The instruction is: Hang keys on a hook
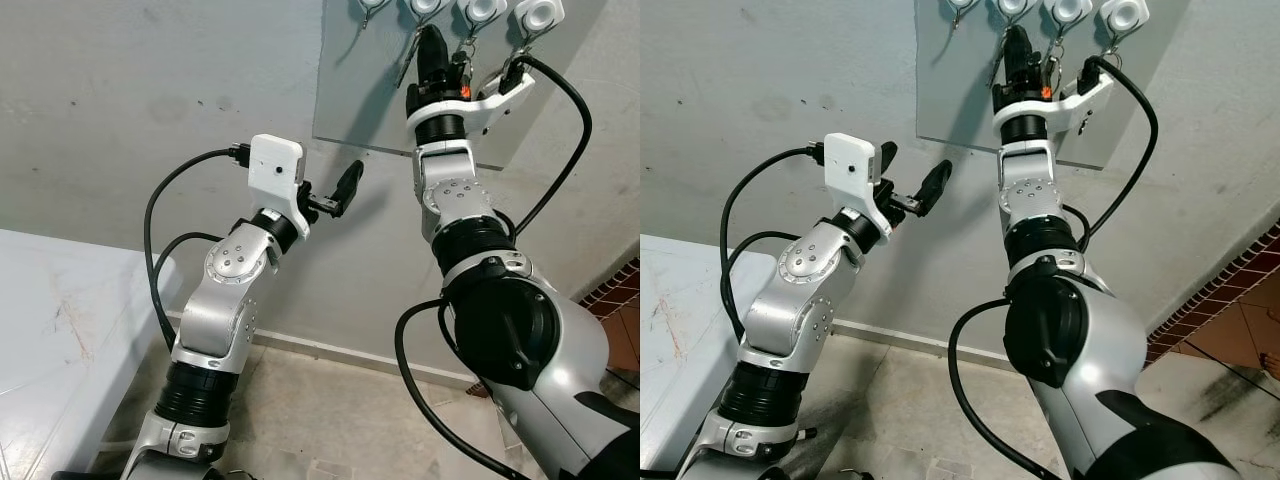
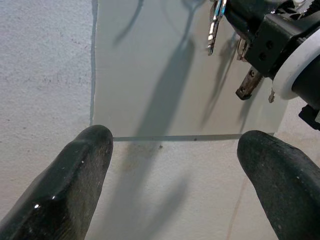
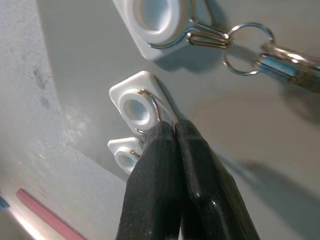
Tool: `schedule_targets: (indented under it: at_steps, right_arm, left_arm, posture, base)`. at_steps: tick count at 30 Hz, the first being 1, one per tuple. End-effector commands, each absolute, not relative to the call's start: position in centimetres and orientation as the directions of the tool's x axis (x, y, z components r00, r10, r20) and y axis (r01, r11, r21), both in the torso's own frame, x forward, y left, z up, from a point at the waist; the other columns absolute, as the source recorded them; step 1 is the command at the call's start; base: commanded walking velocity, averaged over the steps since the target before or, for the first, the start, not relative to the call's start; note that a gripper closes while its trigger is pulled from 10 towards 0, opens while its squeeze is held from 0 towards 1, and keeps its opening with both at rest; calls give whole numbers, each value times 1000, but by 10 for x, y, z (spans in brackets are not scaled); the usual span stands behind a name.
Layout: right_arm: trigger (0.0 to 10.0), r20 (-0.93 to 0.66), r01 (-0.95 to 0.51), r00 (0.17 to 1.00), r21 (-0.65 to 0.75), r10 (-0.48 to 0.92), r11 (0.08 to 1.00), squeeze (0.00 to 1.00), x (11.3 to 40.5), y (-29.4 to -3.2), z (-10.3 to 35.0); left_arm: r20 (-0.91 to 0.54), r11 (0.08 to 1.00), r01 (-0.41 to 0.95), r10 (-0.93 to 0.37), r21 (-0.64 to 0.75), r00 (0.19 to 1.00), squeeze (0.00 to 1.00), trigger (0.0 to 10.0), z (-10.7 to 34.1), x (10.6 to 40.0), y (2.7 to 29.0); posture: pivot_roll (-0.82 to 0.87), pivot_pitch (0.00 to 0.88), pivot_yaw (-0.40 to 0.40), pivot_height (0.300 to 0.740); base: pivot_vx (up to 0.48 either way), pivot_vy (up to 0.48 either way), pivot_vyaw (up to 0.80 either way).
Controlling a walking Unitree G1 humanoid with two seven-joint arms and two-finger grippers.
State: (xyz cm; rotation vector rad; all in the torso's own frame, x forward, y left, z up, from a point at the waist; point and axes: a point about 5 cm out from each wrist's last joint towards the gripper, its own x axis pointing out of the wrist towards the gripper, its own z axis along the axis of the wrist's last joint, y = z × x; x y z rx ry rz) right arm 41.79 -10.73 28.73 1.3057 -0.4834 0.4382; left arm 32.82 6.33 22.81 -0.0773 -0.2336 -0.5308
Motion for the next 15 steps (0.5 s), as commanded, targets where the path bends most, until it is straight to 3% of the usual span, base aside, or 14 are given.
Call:
schedule_targets:
  at_steps: [1,7,8,10,11,15]
  right_arm:
    - [10000,565,-560,825,810,24,175,0,419,-107,294]
    - [10000,549,-545,836,823,23,163,0,419,-107,290]
    - [10000,554,-550,832,817,30,172,212,419,-107,288]
    - [10000,559,-556,828,812,35,177,212,418,-106,287]
    - [10000,569,-566,821,802,45,189,1000,418,-105,287]
    - [10000,595,-597,797,748,104,289,1000,415,-101,285]
  left_arm:
    - [250,861,509,-490,-12,835,0,10000,231,326,63]
    - [250,861,509,-490,-12,835,0,10000,231,326,63]
    - [250,862,508,-489,-13,836,0,10000,231,326,63]
    - [250,862,507,-488,-12,836,0,10000,231,326,63]
    - [249,862,507,-488,-12,836,0,10000,231,325,63]
    - [241,866,501,-483,-14,842,0,10000,228,325,64]
  posture:
    - [31,96,-41,732]
    - [30,96,-41,732]
    - [29,98,-40,732]
    - [29,98,-40,732]
    - [29,100,-40,732]
    - [31,99,-40,732]
  base:
    - [0,0,0]
    - [0,0,0]
    - [0,0,0]
    - [0,0,0]
    - [0,0,0]
    - [0,0,0]
